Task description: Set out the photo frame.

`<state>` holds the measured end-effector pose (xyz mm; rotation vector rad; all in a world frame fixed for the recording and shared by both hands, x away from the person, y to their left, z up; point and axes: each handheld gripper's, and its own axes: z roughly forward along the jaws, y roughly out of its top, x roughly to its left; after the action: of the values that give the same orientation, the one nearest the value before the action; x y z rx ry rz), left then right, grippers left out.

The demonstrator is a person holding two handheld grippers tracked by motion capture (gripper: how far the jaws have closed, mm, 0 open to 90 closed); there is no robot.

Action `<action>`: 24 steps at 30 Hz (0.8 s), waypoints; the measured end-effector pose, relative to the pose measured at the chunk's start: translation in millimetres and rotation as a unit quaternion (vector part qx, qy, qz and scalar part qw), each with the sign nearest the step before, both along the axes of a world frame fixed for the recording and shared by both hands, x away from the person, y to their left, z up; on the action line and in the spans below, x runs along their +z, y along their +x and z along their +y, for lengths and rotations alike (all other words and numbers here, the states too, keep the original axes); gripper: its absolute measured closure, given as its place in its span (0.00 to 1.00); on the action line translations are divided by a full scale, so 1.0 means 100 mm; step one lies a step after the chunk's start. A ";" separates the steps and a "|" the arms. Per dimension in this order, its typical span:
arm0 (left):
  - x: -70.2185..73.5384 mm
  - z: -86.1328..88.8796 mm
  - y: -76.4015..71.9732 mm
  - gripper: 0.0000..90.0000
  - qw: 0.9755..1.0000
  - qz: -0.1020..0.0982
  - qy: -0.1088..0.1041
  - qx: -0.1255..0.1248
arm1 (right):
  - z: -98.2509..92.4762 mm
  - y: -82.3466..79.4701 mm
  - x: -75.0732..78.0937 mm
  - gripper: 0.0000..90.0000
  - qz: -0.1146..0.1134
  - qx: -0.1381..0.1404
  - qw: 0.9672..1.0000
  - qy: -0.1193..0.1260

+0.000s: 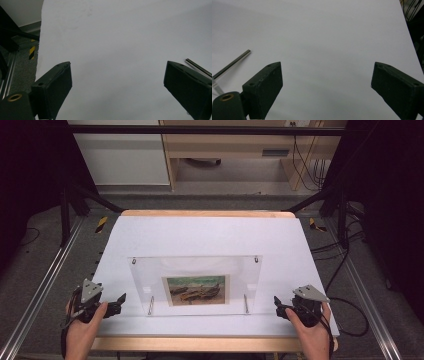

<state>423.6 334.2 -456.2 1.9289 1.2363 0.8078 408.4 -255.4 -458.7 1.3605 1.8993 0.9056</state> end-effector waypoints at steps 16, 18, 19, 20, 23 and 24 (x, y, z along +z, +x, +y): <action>-0.09 0.08 0.30 0.08 1.000 0.000 0.017 0.025 | -0.06 0.33 -0.12 0.12 0.020 -0.030 0.999 -0.030; -0.10 0.08 0.32 0.08 0.999 0.001 0.018 0.028 | -0.05 0.38 -0.12 0.11 0.022 -0.036 0.999 -0.033; -0.10 0.08 0.33 0.08 0.999 0.000 0.018 0.032 | -0.05 0.40 -0.12 0.11 0.021 -0.037 0.998 -0.037; -0.10 0.09 0.35 0.08 0.999 -0.001 0.019 0.036 | -0.04 0.41 -0.12 0.11 0.021 -0.040 0.998 -0.038; -0.09 0.11 0.37 0.08 0.999 -0.009 0.012 0.043 | -0.02 0.47 -0.12 0.11 0.013 -0.045 0.998 -0.052; -0.09 0.12 0.37 0.08 0.999 -0.005 0.010 0.045 | -0.01 0.48 -0.11 0.11 0.015 -0.046 0.997 -0.053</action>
<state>460.9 345.7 -465.6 1.8941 1.3218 0.8793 456.7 -256.5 -469.8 1.3933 1.8629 0.7331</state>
